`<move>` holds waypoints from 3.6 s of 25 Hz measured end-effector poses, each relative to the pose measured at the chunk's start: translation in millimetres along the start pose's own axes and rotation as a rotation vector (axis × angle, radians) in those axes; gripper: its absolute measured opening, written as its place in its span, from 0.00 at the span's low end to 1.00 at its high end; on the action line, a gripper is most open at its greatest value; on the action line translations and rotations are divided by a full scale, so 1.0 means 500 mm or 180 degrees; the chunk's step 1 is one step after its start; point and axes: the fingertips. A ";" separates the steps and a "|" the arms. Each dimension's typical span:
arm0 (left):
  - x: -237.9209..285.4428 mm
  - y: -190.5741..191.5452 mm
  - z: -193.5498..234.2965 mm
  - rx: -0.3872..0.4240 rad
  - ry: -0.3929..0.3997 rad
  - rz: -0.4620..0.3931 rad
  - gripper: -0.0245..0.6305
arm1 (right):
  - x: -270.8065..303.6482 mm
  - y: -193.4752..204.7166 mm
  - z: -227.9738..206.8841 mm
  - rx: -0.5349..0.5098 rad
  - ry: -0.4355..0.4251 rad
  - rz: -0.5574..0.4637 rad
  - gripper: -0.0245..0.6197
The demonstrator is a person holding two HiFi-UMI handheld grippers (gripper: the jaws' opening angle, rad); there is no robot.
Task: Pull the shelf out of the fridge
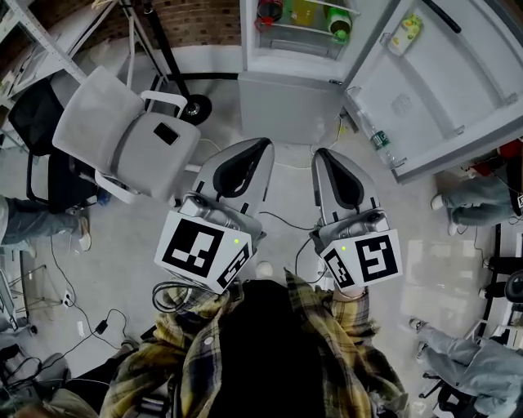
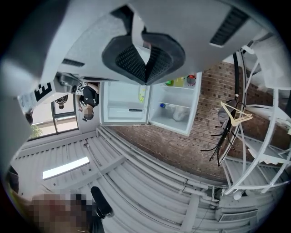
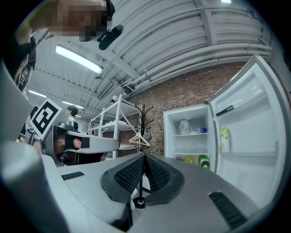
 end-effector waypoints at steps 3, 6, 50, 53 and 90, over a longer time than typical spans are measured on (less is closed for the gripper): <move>0.037 -0.010 0.046 0.0006 0.0033 -0.0006 0.04 | 0.061 0.002 -0.018 0.0008 0.0013 -0.0001 0.06; 0.073 -0.021 0.097 0.0013 0.0080 -0.0024 0.04 | 0.121 0.000 -0.032 -0.0017 0.0046 -0.0011 0.06; 0.652 -0.042 0.420 -0.0038 0.0090 -0.0026 0.04 | 0.605 0.054 -0.471 0.0019 0.0067 0.0066 0.06; 0.684 -0.039 0.425 -0.0049 0.0042 -0.0014 0.04 | 0.621 0.057 -0.501 0.0032 0.0018 0.0073 0.06; 0.981 -0.058 0.688 -0.0031 0.0447 0.0128 0.04 | 0.964 0.085 -0.677 0.0166 0.0411 0.0034 0.06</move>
Point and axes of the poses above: the fingertips, and each gripper's own axes: x forward along the fingers, z to its left, y out of its underside, and after that the axes turned 2 degrees about y, right-handed
